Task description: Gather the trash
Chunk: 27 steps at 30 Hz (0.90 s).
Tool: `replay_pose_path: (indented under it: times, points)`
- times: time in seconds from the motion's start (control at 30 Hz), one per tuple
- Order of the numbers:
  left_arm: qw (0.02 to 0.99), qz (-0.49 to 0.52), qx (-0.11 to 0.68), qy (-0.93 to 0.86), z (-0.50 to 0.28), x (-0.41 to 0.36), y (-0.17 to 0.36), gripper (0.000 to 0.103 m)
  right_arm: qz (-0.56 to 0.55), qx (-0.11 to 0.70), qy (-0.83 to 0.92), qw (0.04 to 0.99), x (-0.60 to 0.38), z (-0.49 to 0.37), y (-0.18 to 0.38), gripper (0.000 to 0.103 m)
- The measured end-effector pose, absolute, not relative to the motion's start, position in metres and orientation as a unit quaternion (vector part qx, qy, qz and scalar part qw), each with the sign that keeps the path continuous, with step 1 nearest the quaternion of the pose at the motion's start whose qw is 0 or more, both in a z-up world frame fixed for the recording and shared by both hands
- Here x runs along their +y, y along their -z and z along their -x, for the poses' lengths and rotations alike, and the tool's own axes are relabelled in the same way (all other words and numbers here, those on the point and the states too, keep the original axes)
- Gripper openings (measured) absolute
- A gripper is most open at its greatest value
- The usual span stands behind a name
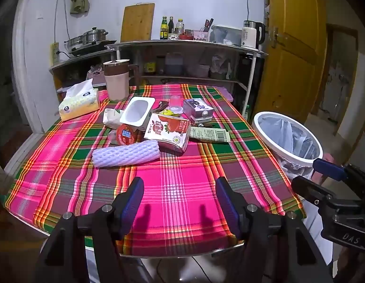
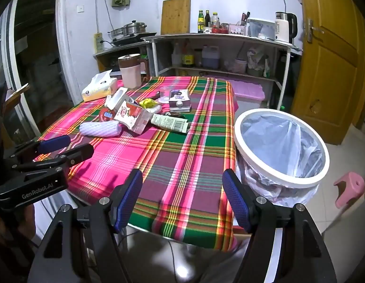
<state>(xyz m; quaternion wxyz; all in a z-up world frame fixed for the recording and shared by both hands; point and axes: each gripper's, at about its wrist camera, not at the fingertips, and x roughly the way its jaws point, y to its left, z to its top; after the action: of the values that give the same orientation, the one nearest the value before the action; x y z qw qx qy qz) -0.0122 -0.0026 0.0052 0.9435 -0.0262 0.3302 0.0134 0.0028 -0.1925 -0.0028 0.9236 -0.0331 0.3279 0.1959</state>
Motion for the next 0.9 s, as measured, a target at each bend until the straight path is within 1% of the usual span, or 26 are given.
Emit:
replay_pose_path:
  times: [0.9]
  points:
    - [0.942, 0.029, 0.333, -0.012, 0.0130, -0.0024, -0.0047, 0.063, 0.034, 0.333, -0.196, 0.922, -0.1925, -0.0026, 0.0042, 0.070]
